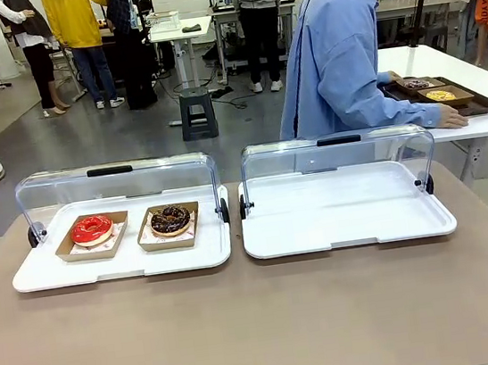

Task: Provide the desired donut to the person.
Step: Place the picked Paper togo box onto the Handle tray extended by the person.

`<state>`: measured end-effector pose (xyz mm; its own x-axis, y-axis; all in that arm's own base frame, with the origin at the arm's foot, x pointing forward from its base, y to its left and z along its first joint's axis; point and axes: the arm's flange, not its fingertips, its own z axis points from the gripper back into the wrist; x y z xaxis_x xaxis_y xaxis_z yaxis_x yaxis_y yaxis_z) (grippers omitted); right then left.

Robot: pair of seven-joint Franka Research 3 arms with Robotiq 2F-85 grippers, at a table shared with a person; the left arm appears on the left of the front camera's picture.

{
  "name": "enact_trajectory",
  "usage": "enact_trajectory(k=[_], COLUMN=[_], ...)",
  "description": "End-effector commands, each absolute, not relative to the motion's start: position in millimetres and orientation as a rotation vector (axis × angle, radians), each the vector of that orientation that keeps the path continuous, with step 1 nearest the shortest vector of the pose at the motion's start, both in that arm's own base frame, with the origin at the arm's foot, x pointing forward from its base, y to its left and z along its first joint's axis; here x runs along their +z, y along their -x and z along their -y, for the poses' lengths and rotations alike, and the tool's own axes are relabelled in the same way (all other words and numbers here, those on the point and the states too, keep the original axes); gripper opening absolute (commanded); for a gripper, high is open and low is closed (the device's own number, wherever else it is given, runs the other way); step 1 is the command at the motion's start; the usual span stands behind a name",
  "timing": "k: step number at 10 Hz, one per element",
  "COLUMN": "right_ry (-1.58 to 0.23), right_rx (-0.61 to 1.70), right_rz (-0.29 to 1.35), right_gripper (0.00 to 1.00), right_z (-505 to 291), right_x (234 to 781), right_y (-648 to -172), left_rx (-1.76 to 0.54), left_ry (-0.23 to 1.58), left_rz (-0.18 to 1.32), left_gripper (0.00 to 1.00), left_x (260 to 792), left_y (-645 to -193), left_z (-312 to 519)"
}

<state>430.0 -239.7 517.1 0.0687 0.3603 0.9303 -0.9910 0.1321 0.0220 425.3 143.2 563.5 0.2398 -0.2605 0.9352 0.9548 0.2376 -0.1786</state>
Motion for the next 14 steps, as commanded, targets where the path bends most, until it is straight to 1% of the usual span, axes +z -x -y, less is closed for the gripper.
enact_trajectory(k=[1,14], right_ry=[-0.879,-0.879], right_rx=[1.24,1.24], right_rz=[0.954,0.954], right_gripper=[1.0,1.0], right_z=[240.7,240.7], right_x=[515.8,515.8], right_y=[-428.3,-428.3], left_rx=[-1.028,-1.028], left_ry=[0.945,0.945], left_rz=[0.949,0.949], left_gripper=[1.0,1.0], left_x=[565.4,565.4], left_y=[-424.5,-424.5], left_z=[-144.2,-144.2])
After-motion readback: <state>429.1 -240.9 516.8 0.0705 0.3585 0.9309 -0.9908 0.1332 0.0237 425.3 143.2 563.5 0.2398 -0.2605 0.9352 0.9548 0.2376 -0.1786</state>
